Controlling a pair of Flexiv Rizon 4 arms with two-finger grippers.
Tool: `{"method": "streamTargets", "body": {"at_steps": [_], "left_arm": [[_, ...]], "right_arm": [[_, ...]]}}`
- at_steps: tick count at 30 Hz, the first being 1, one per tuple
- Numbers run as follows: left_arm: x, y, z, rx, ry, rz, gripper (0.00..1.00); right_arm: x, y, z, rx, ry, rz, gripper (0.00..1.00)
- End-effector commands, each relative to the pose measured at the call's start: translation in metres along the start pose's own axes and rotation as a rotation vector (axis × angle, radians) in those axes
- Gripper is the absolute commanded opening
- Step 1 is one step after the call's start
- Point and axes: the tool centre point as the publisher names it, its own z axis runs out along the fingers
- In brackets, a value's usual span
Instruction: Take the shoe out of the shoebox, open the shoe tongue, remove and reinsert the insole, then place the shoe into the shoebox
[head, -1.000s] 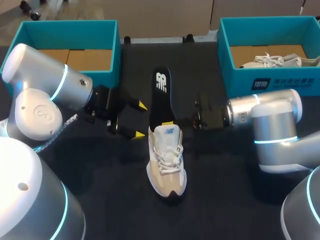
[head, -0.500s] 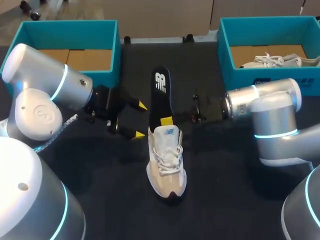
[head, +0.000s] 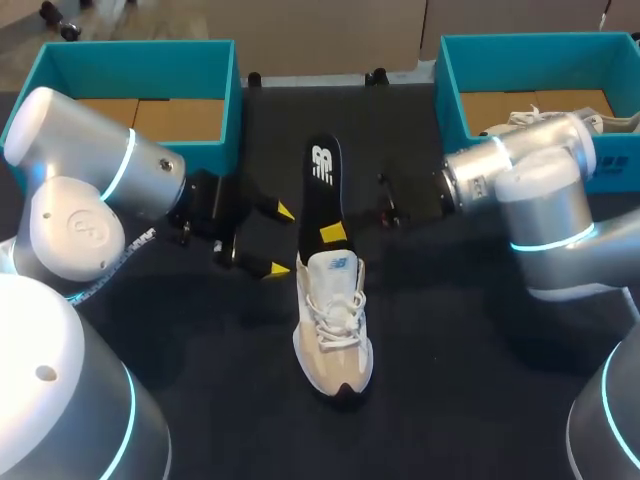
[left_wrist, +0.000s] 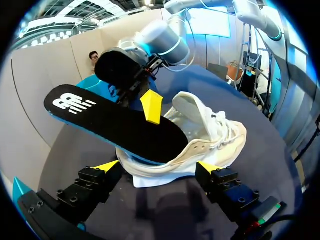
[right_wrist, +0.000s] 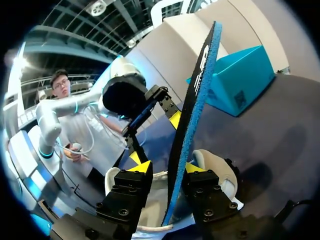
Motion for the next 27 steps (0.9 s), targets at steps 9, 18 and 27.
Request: {"method": "streamTargets", "body": {"at_steps": [9,18,27], "left_arm": [[0.001,-0.001,0.000,-0.004,-0.001,0.000,1.00],[0.001,-0.001,0.000,-0.004,-0.001,0.000,1.00],[0.001,-0.001,0.000,-0.004,-0.001,0.000,1.00]], "right_arm": [[-0.003,0.000,0.008,0.136,0.022,0.034,0.31],[-0.004,-0.008,0.010,0.142,0.039,0.053,0.00],[0.000,-0.021,0.015,0.138,0.056,0.081,0.00]]}}
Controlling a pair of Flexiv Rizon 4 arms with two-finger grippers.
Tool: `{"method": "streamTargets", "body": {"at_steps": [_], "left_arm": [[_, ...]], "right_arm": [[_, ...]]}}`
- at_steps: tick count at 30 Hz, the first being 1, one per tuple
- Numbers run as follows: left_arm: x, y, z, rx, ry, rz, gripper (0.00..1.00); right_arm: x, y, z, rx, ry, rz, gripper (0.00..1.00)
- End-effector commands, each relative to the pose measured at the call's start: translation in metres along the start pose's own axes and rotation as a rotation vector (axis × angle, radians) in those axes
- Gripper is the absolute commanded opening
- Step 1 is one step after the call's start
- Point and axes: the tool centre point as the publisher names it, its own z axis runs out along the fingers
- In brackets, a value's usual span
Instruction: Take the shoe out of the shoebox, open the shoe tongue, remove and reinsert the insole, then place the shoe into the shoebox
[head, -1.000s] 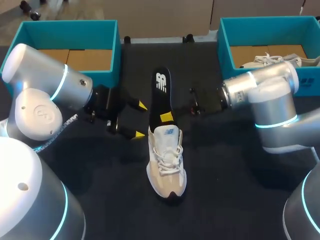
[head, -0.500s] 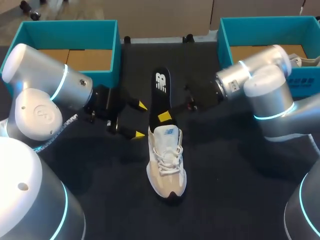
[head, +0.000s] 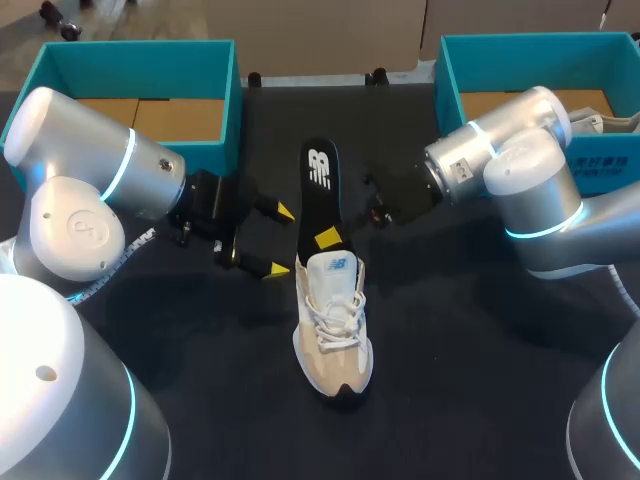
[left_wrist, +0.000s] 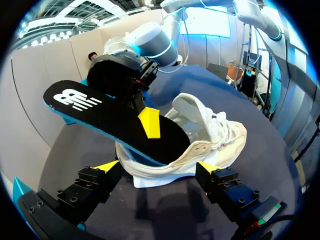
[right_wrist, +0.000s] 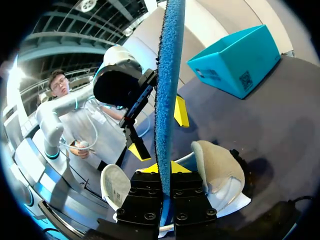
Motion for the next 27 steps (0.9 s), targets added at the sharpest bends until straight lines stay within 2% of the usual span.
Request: {"method": "streamTargets", "body": {"at_steps": [1,14,19,22,24,27], "left_arm": [[0.001,-0.001,0.000,-0.004,-0.001,0.000,1.00],[0.001,-0.001,0.000,-0.004,-0.001,0.000,1.00],[0.001,-0.001,0.000,-0.004,-0.001,0.000,1.00],[0.001,-0.001,0.000,-0.004,-0.001,0.000,1.00],[0.001,-0.001,0.000,-0.004,-0.001,0.000,1.00],[0.001,-0.001,0.000,-0.004,-0.001,0.000,1.00]], "right_arm": [[0.000,-0.008,0.005,-0.002,-0.001,0.012,0.00],[0.007,-0.031,0.017,-0.037,0.013,0.077,0.00],[0.007,-0.034,0.017,-0.042,0.013,0.083,0.00],[0.006,-0.028,0.014,-0.038,0.002,0.064,0.24],[0.006,-0.023,0.012,-0.041,-0.003,0.051,0.32],[0.005,-0.019,0.012,-0.042,-0.006,0.035,0.35]]}}
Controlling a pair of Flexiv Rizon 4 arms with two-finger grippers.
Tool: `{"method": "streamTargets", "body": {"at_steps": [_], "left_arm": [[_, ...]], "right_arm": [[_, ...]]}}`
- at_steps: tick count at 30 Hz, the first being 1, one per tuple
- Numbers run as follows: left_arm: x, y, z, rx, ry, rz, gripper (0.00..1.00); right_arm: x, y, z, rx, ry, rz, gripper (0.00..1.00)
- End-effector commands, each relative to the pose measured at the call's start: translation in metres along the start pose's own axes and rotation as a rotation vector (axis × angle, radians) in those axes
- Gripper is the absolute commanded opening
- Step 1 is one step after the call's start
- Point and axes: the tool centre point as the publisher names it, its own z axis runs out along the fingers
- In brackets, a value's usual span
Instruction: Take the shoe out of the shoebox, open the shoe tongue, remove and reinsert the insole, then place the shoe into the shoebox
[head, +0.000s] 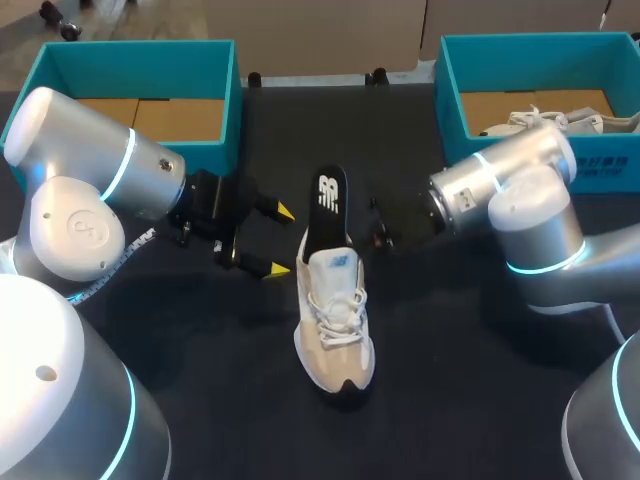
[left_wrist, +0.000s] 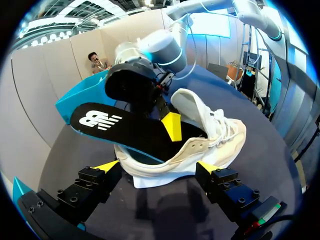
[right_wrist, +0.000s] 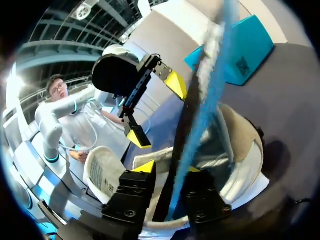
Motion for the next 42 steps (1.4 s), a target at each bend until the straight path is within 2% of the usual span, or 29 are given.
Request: {"method": "streamTargets", "body": {"at_steps": [1,10,20,22,26,35,42], "left_arm": [[0.001,-0.001,0.000,-0.004,-0.001,0.000,1.00],[0.001,-0.001,0.000,-0.004,-0.001,0.000,1.00],[0.001,-0.001,0.000,-0.004,-0.001,0.000,1.00],[0.001,-0.001,0.000,-0.004,-0.001,0.000,1.00],[0.001,-0.001,0.000,-0.004,-0.001,0.000,1.00],[0.001,-0.001,0.000,-0.004,-0.001,0.000,1.00],[0.001,-0.001,0.000,-0.004,-0.001,0.000,1.00]], "right_arm": [[0.000,0.006,0.000,0.009,-0.005,-0.010,0.34],[-0.002,0.021,-0.001,0.046,0.006,-0.049,0.35],[0.002,0.031,-0.014,0.111,0.012,-0.059,0.33],[0.002,0.031,-0.014,0.119,0.016,-0.058,0.30],[-0.001,0.030,-0.012,0.133,0.027,-0.053,0.00],[-0.003,0.025,-0.004,0.188,0.070,-0.041,0.00],[0.003,0.008,-0.003,0.237,0.084,0.017,0.00]]}}
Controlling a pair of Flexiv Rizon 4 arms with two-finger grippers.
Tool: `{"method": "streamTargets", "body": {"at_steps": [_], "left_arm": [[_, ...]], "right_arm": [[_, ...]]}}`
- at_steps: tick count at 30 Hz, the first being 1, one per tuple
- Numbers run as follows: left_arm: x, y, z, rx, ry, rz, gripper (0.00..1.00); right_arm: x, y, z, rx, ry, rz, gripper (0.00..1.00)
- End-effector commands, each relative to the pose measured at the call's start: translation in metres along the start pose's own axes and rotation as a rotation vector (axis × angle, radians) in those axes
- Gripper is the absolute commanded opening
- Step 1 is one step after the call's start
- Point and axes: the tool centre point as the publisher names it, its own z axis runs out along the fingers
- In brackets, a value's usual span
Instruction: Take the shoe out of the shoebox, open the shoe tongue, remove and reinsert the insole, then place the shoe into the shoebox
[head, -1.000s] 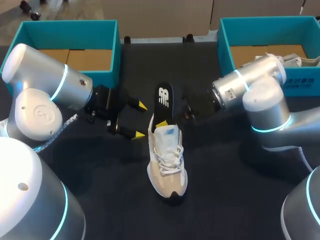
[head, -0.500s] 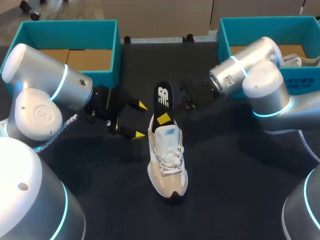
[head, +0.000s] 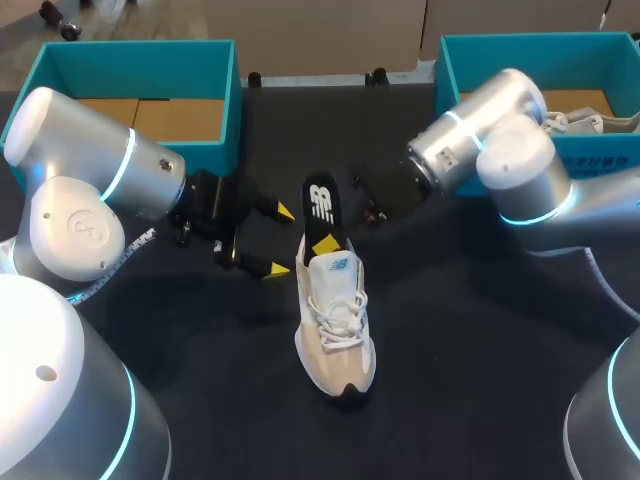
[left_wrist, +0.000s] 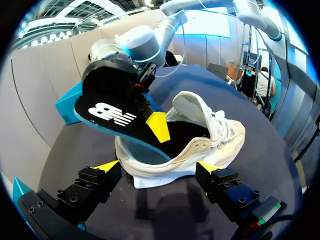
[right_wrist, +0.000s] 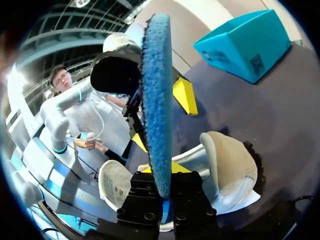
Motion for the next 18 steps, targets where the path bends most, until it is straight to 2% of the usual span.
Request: {"method": "streamTargets", "body": {"at_steps": [1,12,14,18], "left_arm": [[0.001,-0.001,0.000,-0.004,-0.001,0.000,1.00],[0.001,-0.001,0.000,-0.004,-0.001,0.000,1.00],[0.001,-0.001,0.000,-0.004,-0.001,0.000,1.00],[0.001,-0.001,0.000,-0.004,-0.001,0.000,1.00]], "right_arm": [[0.001,-0.006,0.004,0.028,0.013,0.027,0.00],[0.005,-0.020,0.015,0.067,0.033,0.082,0.00],[0.004,-0.017,0.014,0.066,0.022,0.077,0.14],[0.005,-0.010,0.011,0.064,0.006,0.062,0.20]]}}
